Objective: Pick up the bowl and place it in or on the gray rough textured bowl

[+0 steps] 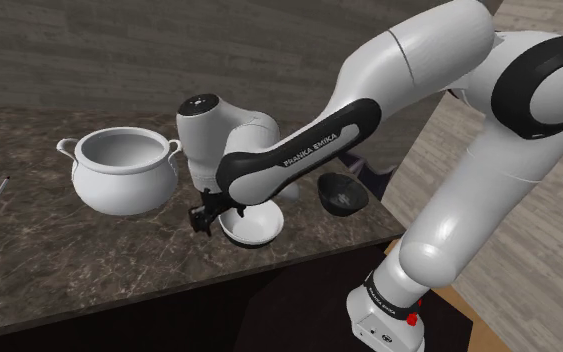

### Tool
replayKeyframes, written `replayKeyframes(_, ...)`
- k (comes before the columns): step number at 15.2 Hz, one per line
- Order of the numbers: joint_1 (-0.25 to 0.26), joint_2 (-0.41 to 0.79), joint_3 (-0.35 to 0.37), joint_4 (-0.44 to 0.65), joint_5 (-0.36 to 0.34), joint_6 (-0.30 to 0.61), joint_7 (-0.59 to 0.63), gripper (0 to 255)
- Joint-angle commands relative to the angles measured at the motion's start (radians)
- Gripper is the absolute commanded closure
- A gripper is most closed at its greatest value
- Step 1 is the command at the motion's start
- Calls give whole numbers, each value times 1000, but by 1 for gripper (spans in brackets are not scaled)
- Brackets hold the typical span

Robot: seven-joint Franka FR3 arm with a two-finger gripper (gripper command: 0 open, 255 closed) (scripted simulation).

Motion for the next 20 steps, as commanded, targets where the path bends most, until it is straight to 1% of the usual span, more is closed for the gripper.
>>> replayKeyframes(1,1,26,-2,-4,-24,22,20,0)
replayKeyframes(6,-1,65,-12,-33,-66,78,49,0)
replayKeyframes(13,-1,65,-12,-33,-66,78,49,0)
replayKeyframes(14,-1,65,-12,-33,-66,78,49,255)
replayKeyframes(20,-1,65,-12,-33,-66,78,49,255)
